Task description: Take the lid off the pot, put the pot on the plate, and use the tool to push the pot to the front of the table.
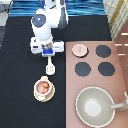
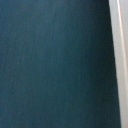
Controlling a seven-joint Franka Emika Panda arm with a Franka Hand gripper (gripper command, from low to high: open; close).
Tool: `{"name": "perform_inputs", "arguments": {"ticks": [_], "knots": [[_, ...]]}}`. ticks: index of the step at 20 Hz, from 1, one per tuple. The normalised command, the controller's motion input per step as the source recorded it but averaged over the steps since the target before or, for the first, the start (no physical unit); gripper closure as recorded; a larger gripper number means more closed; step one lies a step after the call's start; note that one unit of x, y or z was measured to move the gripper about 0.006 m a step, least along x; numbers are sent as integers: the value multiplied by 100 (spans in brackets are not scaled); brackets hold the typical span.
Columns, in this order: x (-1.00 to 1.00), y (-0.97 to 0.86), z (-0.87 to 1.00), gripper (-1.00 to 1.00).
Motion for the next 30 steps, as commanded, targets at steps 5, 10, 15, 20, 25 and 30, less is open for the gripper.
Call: {"name": "perform_inputs", "arguments": {"ticks": [5,10,15,20,25,30], "knots": [[95,-22,0,100],[94,-27,0,100],[99,-28,-4,100],[100,-22,0,100],[100,-15,4,100],[100,-11,10,100]]}}
